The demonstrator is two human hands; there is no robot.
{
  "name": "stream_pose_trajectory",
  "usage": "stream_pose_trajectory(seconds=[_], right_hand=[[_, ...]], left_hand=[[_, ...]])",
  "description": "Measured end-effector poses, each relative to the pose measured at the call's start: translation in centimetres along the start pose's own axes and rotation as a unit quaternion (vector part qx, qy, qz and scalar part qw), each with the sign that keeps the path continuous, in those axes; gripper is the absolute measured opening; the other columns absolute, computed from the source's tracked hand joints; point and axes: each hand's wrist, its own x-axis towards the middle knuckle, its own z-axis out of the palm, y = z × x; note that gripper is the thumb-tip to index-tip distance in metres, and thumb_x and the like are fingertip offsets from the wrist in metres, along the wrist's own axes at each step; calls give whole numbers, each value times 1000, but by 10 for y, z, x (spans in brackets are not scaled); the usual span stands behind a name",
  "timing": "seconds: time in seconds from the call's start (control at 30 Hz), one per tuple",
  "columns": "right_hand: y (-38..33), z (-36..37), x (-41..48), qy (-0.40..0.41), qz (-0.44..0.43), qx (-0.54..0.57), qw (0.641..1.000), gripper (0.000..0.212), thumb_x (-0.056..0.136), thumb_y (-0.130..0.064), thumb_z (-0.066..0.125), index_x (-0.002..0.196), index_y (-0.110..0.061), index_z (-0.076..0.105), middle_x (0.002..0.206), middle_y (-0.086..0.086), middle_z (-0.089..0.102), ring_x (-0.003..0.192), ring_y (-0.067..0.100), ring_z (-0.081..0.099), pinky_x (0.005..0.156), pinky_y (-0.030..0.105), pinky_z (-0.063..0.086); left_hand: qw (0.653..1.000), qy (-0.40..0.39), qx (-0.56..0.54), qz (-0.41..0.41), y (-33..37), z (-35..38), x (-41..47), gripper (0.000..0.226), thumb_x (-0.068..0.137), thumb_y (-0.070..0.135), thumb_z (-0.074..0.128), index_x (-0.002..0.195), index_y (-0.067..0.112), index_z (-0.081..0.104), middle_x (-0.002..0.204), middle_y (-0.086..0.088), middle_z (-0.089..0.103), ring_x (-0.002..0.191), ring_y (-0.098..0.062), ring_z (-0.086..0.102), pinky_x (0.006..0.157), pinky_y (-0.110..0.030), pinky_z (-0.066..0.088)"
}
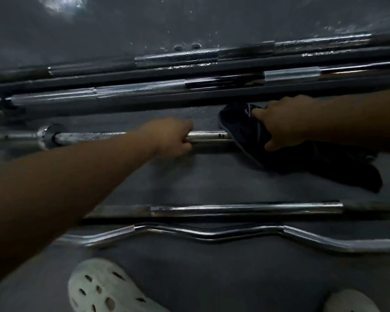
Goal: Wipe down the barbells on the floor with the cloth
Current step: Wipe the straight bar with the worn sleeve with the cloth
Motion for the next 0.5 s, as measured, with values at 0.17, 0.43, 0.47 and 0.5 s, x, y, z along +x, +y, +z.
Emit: stream_pose_trajectory(seconds=[0.17, 0.43, 0.47, 0.5], right_hand=[[-15, 32, -8, 92, 129, 145, 977, 91, 65, -53, 80, 142, -27, 41, 129, 19, 50, 113, 42, 51, 99, 49, 41], [-130, 18, 21, 310, 65, 276, 907, 79, 52, -27, 79, 128, -19, 61, 103, 13, 58, 100, 37, 55, 102, 46, 37], [-122, 24, 18, 315, 56, 273, 907, 83, 52, -31, 81, 131, -19, 58, 108, 12, 58, 105, 36, 55, 104, 47, 38], [-111, 34, 12, 313, 57, 266, 910, 86, 52, -35, 83, 133, -19, 56, 116, 12, 57, 111, 36, 54, 106, 47, 38]], left_hand=[[995, 3, 33, 94, -62, 10, -38, 47, 94, 32, 53, 137, 24, 36, 135, -8, 52, 109, -32, 58, 83, -35, 46], [993, -53, -40, 93, -73, 9, -11, 34, 85, 42, 63, 113, 25, 56, 110, -4, 69, 94, -23, 64, 73, -29, 47], [991, -62, -66, 97, -75, 7, -10, 33, 84, 43, 62, 111, 25, 57, 108, -2, 69, 92, -22, 64, 72, -28, 45], [991, -52, -70, 102, -77, 7, -10, 35, 82, 47, 61, 109, 25, 57, 107, -3, 69, 91, -22, 64, 71, -28, 44]])
